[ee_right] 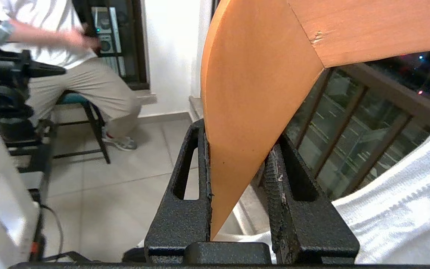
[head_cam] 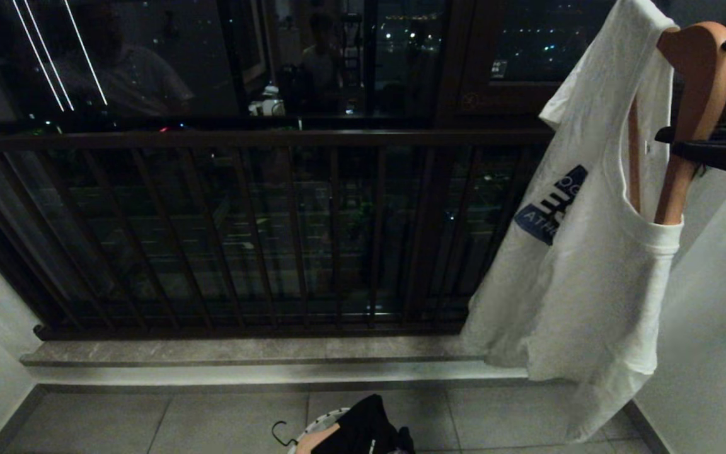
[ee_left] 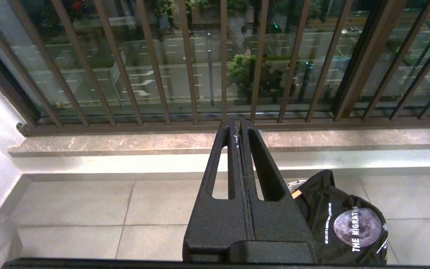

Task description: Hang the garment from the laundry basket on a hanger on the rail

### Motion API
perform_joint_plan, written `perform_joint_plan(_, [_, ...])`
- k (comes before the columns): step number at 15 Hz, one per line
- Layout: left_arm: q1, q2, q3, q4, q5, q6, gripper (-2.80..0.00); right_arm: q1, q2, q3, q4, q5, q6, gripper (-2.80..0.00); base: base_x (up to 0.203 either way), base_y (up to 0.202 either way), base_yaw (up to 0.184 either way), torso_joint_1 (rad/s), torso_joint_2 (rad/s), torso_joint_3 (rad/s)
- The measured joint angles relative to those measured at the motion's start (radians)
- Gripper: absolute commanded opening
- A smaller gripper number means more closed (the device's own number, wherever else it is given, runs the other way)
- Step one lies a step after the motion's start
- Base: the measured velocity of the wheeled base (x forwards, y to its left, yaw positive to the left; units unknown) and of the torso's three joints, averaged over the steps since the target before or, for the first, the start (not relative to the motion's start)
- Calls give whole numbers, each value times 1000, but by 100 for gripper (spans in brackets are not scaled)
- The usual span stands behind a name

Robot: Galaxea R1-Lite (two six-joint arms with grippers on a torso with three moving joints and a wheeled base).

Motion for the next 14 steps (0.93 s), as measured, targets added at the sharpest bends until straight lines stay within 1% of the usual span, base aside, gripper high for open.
perform_joint_plan(3, [0,0,0,0,0,0,-280,-1,47,-67,2,0,3,-280,0,0,0,0,0,0])
perform_joint_plan(5, [0,0,0,0,0,0,-280,-9,68,-109,6,0,21,-280,0,0,0,0,0,0])
perform_joint_plan(6, [0,0,0,0,0,0,-280,-14,75,-133,17,0,35,-280,0,0,0,0,0,0])
perform_joint_plan(9, [0,0,0,0,0,0,-280,-21,89,-201,58,0,41,-280,0,0,0,0,0,0])
perform_joint_plan(14, [0,0,0,0,0,0,-280,-55,119,-259,63,0,44,-280,0,0,0,0,0,0])
